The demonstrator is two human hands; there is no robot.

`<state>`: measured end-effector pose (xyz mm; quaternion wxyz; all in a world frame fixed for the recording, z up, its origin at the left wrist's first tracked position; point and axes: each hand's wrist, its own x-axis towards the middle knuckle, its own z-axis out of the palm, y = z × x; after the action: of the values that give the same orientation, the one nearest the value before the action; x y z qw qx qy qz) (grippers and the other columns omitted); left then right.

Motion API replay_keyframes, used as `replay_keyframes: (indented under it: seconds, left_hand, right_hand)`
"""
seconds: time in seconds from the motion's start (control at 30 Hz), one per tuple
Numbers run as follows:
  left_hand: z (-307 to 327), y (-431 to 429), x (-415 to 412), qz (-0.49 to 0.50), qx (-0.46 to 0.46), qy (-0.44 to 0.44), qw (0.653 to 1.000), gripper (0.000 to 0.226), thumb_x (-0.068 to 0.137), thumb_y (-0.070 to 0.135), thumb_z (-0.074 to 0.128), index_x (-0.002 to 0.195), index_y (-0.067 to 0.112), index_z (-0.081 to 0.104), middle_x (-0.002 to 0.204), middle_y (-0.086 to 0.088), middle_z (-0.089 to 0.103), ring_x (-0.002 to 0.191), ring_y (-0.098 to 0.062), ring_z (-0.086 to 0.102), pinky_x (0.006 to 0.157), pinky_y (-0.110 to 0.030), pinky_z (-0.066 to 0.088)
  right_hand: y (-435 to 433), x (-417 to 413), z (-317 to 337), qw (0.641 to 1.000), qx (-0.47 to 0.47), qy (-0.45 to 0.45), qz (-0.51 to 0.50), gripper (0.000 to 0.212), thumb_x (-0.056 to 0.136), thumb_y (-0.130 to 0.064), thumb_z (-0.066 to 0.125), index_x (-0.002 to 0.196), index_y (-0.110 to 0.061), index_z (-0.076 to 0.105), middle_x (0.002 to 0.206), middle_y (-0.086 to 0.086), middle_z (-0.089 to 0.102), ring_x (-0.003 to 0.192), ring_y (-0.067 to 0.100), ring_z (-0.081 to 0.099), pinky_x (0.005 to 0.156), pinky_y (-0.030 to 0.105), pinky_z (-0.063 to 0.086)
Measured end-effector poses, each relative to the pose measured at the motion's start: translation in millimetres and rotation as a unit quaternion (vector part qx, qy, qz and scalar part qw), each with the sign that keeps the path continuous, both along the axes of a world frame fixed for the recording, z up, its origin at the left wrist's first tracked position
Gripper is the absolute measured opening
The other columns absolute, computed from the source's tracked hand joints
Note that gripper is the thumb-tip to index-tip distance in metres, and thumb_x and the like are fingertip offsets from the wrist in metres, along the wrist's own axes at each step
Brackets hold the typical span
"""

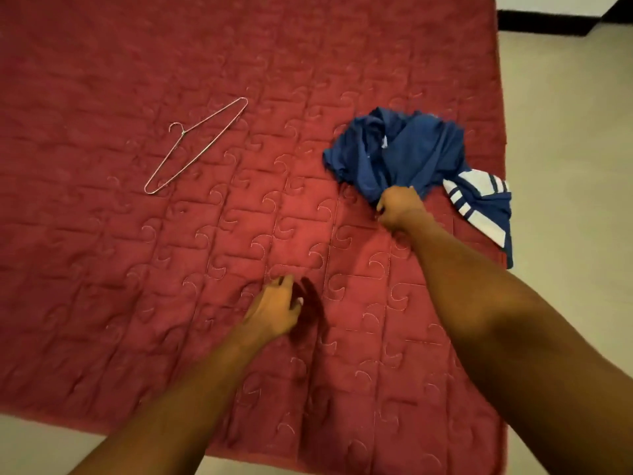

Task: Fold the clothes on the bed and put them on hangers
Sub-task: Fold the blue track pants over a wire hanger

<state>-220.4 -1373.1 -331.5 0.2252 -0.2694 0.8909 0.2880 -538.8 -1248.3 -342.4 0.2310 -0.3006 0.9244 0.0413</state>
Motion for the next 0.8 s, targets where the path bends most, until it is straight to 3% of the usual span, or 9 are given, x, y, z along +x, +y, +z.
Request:
replay_keyframes:
  seconds: [0.03, 0.1, 0.27, 0.4, 0.5, 0.57, 0.63, 0.73, 0.8]
  left_hand:
    - [10.3, -2.1, 3.3, 0.014, 0.012, -0.003, 1.000, 0.038, 0.098, 0.028, 0.058, 0.129, 0.009, 0.047, 0.112, -0.015, 0.062, 0.106, -0.036, 0.062, 0.088, -0.040, 0.050]
    - [39.6, -7.4, 7.2, 0.016, 0.030, -0.006, 0.999, 0.046, 0.095, 0.034, 0.058, 0.133, 0.010, 0.046, 0.113, -0.016, 0.065, 0.108, -0.037, 0.063, 0.087, -0.039, 0.051]
    - [131.8, -38.2, 15.6, -0.022, 0.071, 0.041, 0.996, 0.087, 0.071, 0.041, 0.059, 0.152, 0.018, 0.035, 0.123, -0.014, 0.069, 0.113, -0.035, 0.065, 0.091, -0.038, 0.052]
    - [215.4, -89.4, 30.1, 0.033, 0.064, 0.109, 0.991, 0.091, 0.057, 0.022, 0.053, 0.147, 0.016, 0.042, 0.110, -0.016, 0.072, 0.103, -0.036, 0.068, 0.079, -0.034, 0.051]
    - [266.7, -153.8, 74.7, 0.138, 0.082, 0.208, 0.965, 0.062, 0.061, 0.033, 0.061, 0.120, 0.016, 0.067, 0.103, -0.010, 0.075, 0.097, -0.027, 0.070, 0.082, -0.038, 0.055]
    - [297.4, -198.0, 120.3, 0.169, 0.092, 0.280, 0.940, 0.039, 0.064, 0.038, 0.070, 0.100, 0.022, 0.072, 0.086, 0.000, 0.073, 0.079, -0.016, 0.066, 0.074, -0.042, 0.056]
    - [340.0, -235.0, 169.8, 0.237, 0.066, 0.335, 0.909, 0.024, 0.067, 0.030, 0.074, 0.085, 0.015, 0.072, 0.070, -0.004, 0.062, 0.067, -0.015, 0.056, 0.063, -0.042, 0.051]
    - [424.2, -278.3, 233.4, 0.296, -0.008, 0.395, 0.870, 0.025, 0.077, 0.026, 0.068, 0.078, 0.001, 0.071, 0.062, -0.007, 0.055, 0.060, -0.016, 0.052, 0.054, -0.042, 0.049]
    - [494.0, -306.8, 271.5, 0.288, -0.112, 0.421, 0.853, 0.034, 0.077, 0.033, 0.060, 0.070, 0.001, 0.067, 0.058, -0.003, 0.050, 0.060, -0.015, 0.046, 0.054, -0.034, 0.037]
  right_hand:
    - [2.0, 17.4, 10.3, 0.999, -0.020, -0.029, -0.020, 0.024, 0.078, -0.026, 0.077, 0.099, -0.016, 0.076, 0.107, 0.009, 0.073, 0.106, 0.032, 0.068, 0.102, 0.043, 0.052]
    - [6.8, 65.8, 41.5, 0.993, -0.028, -0.105, -0.034, 0.023, 0.069, -0.027, 0.085, 0.087, -0.017, 0.075, 0.094, 0.004, 0.074, 0.091, 0.026, 0.071, 0.083, 0.034, 0.058]
    - [-40.4, 182.8, 137.3, 0.947, -0.134, -0.291, -0.009, 0.015, 0.067, -0.023, 0.079, 0.071, -0.017, 0.067, 0.069, 0.001, 0.062, 0.072, 0.020, 0.058, 0.057, 0.027, 0.043]
    - [-121.5, 228.4, 227.8, 0.898, -0.259, -0.354, -0.007, 0.012, 0.064, -0.011, 0.069, 0.060, -0.021, 0.062, 0.060, -0.001, 0.059, 0.064, 0.016, 0.051, 0.060, 0.036, 0.043]
    - [-174.2, 256.9, 309.7, 0.857, -0.340, -0.386, -0.036, 0.013, 0.072, 0.003, 0.067, 0.079, -0.008, 0.065, 0.068, 0.005, 0.062, 0.065, 0.016, 0.054, 0.060, 0.027, 0.048]
    - [-203.6, 283.9, 369.8, 0.837, -0.391, -0.382, -0.028, 0.019, 0.074, 0.005, 0.069, 0.092, 0.000, 0.068, 0.078, 0.007, 0.065, 0.070, 0.016, 0.058, 0.063, 0.020, 0.050]
    - [-233.6, 313.3, 429.3, 0.818, -0.428, -0.383, -0.001, 0.019, 0.080, 0.004, 0.070, 0.099, 0.003, 0.072, 0.089, 0.011, 0.070, 0.079, 0.020, 0.063, 0.074, 0.027, 0.053]
    - [-269.3, 357.1, 504.7, 0.834, -0.426, -0.339, 0.094, 0.018, 0.083, -0.017, 0.083, 0.084, -0.003, 0.073, 0.079, 0.007, 0.067, 0.074, 0.017, 0.061, 0.069, 0.033, 0.050]
    - [-298.1, 388.9, 552.1, 0.852, -0.405, -0.290, 0.161, 0.037, 0.075, -0.034, 0.091, 0.064, -0.015, 0.061, 0.064, -0.002, 0.058, 0.062, 0.011, 0.052, 0.058, 0.031, 0.041]
